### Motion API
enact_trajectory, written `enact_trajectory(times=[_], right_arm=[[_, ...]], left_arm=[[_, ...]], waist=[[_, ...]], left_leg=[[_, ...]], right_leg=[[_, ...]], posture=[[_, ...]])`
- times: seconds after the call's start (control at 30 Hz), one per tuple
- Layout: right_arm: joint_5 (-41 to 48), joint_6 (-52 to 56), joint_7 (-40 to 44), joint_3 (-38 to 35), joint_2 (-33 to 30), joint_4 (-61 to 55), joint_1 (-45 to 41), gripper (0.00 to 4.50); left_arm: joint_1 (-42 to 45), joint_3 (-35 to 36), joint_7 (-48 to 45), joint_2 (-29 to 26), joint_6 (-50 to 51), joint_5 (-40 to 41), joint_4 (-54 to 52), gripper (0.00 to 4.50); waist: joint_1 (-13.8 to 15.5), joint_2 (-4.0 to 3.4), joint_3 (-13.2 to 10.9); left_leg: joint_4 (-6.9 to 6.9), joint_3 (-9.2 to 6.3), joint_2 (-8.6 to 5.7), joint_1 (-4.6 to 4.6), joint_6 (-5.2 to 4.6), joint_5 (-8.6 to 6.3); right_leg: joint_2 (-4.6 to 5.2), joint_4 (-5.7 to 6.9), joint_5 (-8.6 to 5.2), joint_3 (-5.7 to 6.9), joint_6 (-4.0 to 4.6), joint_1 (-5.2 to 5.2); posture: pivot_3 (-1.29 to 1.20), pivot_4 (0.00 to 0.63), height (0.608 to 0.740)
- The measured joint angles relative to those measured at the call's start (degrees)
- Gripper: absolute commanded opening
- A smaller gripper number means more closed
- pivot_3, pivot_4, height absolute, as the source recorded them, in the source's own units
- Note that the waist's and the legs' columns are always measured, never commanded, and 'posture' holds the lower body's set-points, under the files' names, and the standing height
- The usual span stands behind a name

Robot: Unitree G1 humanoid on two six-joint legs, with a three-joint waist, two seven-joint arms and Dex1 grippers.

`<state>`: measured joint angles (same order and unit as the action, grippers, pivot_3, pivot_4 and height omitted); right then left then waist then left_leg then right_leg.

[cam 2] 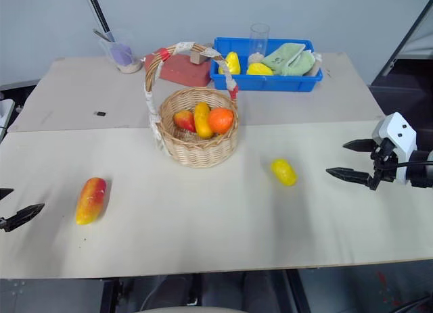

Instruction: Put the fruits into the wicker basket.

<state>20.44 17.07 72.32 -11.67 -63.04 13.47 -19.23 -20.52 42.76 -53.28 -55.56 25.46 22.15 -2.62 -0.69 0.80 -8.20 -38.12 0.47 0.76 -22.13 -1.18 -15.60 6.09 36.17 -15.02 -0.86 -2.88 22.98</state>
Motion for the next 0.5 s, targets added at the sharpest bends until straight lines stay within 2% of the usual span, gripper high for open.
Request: enact_trajectory(times=[0.5], right_arm=[[0.0, 0.0, -0.1, 0.1, 0.3, 0.0, 0.2, 4.49]], left_arm=[[2.4, 1.1, 0.1, 0.6, -0.6, 0.3, 0.2, 4.5]], waist=[[0.0, 0.0, 0.0]], left_leg=[[0.0, 0.08, 0.02, -0.02, 0.0, 0.01]], right_leg=[[-0.19, 0.03, 0.0, 0.0, 0.0, 0.04]], posture=[[0.0, 0.15, 0.74]])
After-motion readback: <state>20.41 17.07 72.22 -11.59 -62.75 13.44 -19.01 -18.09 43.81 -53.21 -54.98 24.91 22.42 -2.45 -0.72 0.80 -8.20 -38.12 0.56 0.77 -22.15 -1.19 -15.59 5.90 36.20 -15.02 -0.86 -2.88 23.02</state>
